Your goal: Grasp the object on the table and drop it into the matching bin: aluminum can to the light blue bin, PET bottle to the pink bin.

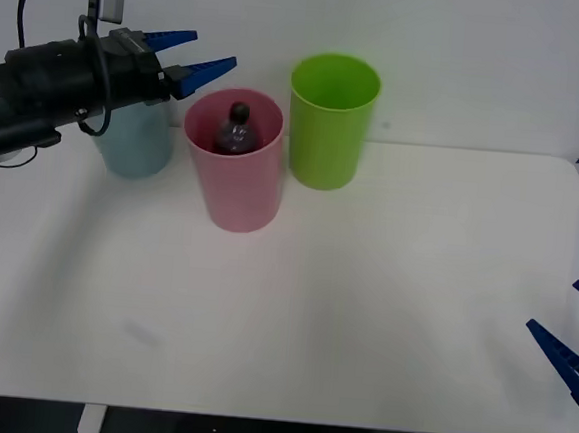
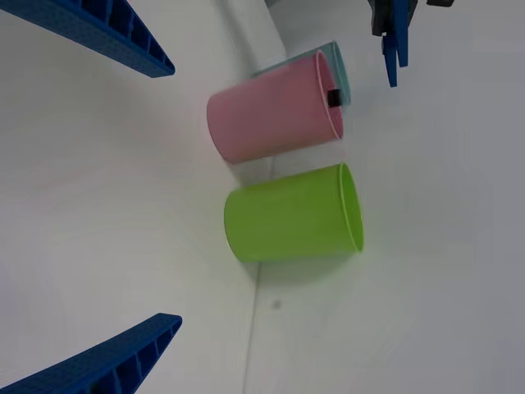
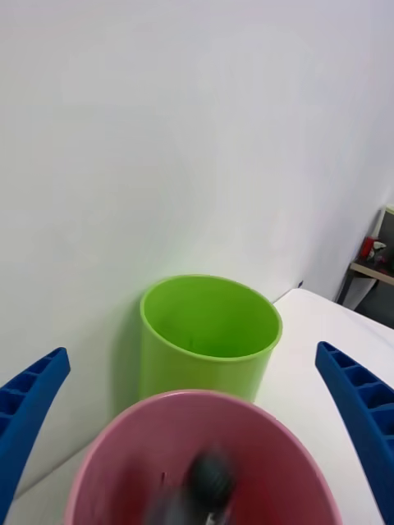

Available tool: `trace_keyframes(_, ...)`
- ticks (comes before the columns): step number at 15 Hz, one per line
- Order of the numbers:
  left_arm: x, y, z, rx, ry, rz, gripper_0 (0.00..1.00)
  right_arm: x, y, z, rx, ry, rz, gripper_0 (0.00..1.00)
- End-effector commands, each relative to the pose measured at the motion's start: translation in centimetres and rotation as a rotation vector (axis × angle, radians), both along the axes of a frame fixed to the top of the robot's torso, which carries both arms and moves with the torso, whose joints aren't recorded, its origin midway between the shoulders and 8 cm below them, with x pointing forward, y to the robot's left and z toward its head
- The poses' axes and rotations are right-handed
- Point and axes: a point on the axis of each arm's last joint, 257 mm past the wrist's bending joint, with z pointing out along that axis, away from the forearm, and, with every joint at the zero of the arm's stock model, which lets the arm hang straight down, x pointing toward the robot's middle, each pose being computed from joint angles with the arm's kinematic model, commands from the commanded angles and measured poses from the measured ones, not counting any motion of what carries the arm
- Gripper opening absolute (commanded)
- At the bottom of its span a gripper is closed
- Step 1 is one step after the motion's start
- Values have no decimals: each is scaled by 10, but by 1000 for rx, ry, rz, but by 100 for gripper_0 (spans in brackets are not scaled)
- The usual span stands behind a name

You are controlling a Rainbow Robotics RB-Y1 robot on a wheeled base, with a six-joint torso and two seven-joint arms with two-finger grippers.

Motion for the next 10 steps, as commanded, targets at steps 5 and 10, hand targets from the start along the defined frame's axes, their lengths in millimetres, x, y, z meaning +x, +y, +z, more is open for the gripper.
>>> trace_keyframes(5,-8,15,-3,-68,6,10,100,0,0,0,0,0,0,100)
trace_keyframes(10,-38,48,-10,-122,-19,47,100,0,0,0,0,0,0,100)
